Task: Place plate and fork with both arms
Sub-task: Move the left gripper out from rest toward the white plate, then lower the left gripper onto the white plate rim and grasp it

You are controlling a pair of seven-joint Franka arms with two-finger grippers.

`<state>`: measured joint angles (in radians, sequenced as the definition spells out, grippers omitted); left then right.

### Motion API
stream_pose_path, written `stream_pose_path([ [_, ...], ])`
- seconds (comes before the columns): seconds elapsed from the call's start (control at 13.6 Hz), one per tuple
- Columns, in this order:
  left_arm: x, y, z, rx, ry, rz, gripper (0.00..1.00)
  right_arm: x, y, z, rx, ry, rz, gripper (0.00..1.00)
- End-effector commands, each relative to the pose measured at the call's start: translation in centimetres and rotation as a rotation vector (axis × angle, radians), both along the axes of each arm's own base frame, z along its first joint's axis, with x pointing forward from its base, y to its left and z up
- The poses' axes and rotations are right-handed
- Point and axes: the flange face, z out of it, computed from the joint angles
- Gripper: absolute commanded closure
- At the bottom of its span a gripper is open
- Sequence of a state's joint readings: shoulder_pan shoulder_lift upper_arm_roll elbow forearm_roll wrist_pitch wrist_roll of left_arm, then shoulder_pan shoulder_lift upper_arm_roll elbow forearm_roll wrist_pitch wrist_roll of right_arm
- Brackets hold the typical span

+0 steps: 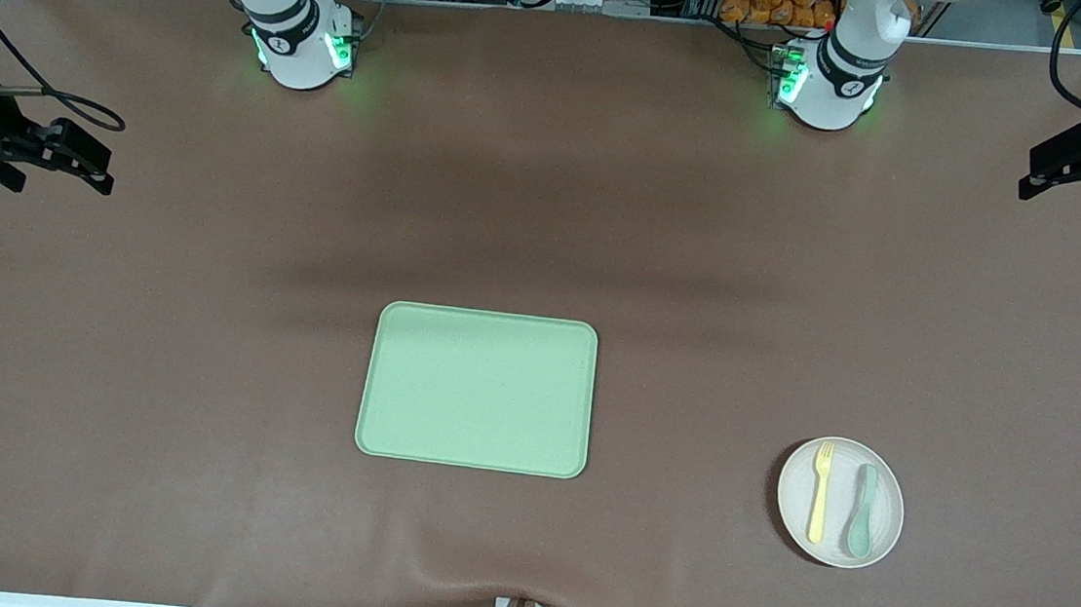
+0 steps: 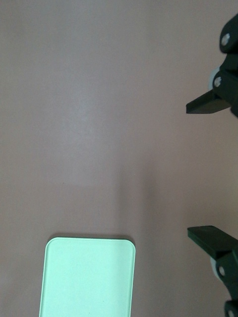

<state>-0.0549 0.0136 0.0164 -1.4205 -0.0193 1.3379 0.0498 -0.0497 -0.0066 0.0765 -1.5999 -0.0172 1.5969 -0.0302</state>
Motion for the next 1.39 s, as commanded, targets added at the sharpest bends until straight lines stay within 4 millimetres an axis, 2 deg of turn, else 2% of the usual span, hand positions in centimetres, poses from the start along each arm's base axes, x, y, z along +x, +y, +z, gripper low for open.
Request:
stream_pose_path([
  [0.0,1.6,-0.1,-1.8,0.031,0.011,0.012,0.0,-0.1,-0.3,0.3,0.009,-0.004,-0.005,0.0],
  [0.29,4.3,-0.1,-4.8,0.031,0.007,0.016,0.0,0.0,-0.4,0.3,0.009,-0.004,-0.007,0.0],
  [0.51,6.1,1.8,-6.9,0.032,0.0,0.049,0.0,0.0,-0.4,0.3,0.009,-0.004,-0.008,0.0],
  [0.66,7.7,3.1,-9.4,0.03,0.006,0.071,0.0,0.0,-0.4,0.3,0.008,-0.004,-0.008,0.0],
  [0.88,10.7,4.4,-14.2,0.032,0.005,0.091,0.0,0.0,-0.4,0.2,0.01,-0.002,-0.007,0.0],
  [1.03,12.5,6.1,-17.5,0.033,-0.01,0.114,0.0,0.0,-0.4,0.2,0.008,-0.004,-0.008,0.0],
  [1.25,15.3,7.0,-23.0,0.035,-0.044,0.127,0.0,0.0,-0.4,0.2,0.008,-0.002,-0.007,0.0],
  [1.32,16.1,8.0,-24.9,0.036,-0.063,0.14,0.0,0.0,-0.4,0.2,0.008,-0.004,-0.007,0.0],
])
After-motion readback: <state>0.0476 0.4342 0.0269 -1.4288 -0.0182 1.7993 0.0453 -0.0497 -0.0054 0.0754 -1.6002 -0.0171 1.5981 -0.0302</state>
